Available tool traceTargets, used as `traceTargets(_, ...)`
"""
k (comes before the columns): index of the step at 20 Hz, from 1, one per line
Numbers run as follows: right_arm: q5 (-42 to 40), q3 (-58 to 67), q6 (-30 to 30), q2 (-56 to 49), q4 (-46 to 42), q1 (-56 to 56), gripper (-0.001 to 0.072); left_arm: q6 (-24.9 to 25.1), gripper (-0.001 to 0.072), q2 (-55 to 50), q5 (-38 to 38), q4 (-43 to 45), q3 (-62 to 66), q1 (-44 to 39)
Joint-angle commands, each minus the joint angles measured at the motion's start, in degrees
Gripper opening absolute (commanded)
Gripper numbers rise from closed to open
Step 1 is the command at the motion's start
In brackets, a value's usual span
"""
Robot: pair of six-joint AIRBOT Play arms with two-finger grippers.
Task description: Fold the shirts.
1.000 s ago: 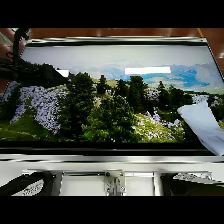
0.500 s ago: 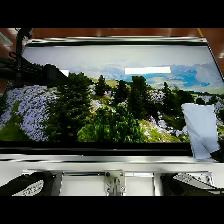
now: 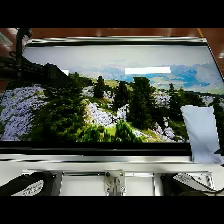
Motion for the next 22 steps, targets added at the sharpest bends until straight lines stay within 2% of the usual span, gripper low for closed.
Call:
traceTargets(1, 0.98, 9.09, -4.39, 5.27, 2.89, 0.44, 0.0632, 1.99, 0.0036, -1.31, 3.69, 0.02, -0.02, -0.02)
traceTargets(2, -3.06, 13.46, -5.57, 7.54, 7.26, 1.99, 0.0631, 3.93, 0.0035, -2.1, 5.31, 0.04, -0.02, -0.04)
traceTargets(3, -8.79, 17.4, -6.6, 9.77, 11.37, 5.16, 0.0631, 8.33, 0.0033, -3.02, 6.6, 0.42, 0.0, -0.15)
traceTargets(4, -14.34, 20.22, -8.2, 11.63, 14.6, 9.55, 0.0631, 9.05, 0.0033, -3.98, 7.65, 3.65, 0.15, -0.74)
traceTargets(5, -18.99, 22.23, -9.64, 13.25, 17.09, 15.72, 0.0631, 7.08, 0.0033, -5.11, 7.82, 10.54, 0.7, -2.01)
traceTargets(6, -20.41, 23.61, -10.01, 13.9, 17.57, 22.58, 0.0631, 3.1, 0.0032, -6.34, 7.63, 19.78, 1.4, -3.85)
traceTargets(8, -17.31, 24.09, -9.6, 13.16, 12.02, 38.1, 0.0631, -3.37, 0.0035, -8.59, 5.07, 34.62, 2.38, -7.63)
traceTargets(9, -13.9, 24.09, -6.38, 11.76, 6.82, 44.76, 0.0633, -4.35, 0.0096, -9.88, 2.12, 38.49, 2.89, -9.29)
traceTargets(10, -9.77, 24.09, -2.14, 9.9, 2.86, 49.94, 0.0634, -4.28, 0.0348, -11.02, -1.81, 39.82, 3.34, -10.25)
traceTargets(11, -5.68, 24.09, -0.11, 8.17, 1.38, 53.13, 0.0634, -4.35, 0.0667, -11.74, -5.62, 39.89, 3.39, -10.6)
traceTargets(12, -2.69, 24.09, -0.02, 6.73, 1.22, 54.86, 0.0635, -4.33, 0.0715, -12.24, -9.16, 39.91, 3.32, -10.58)
traceTargets(15, 2.99, 24.09, 0.13, 3.39, 2.64, 55.8, 0.0634, -4.37, 0.0715, -12.9, -8.79, 39.89, 3.3, -10.36)
traceTargets(22, 2.62, 24.11, 0.11, 2.56, 2.78, 55.8, 0.0634, -4.35, 0.0715, -13.31, -7.15, 39.87, 3.28, -10.36)
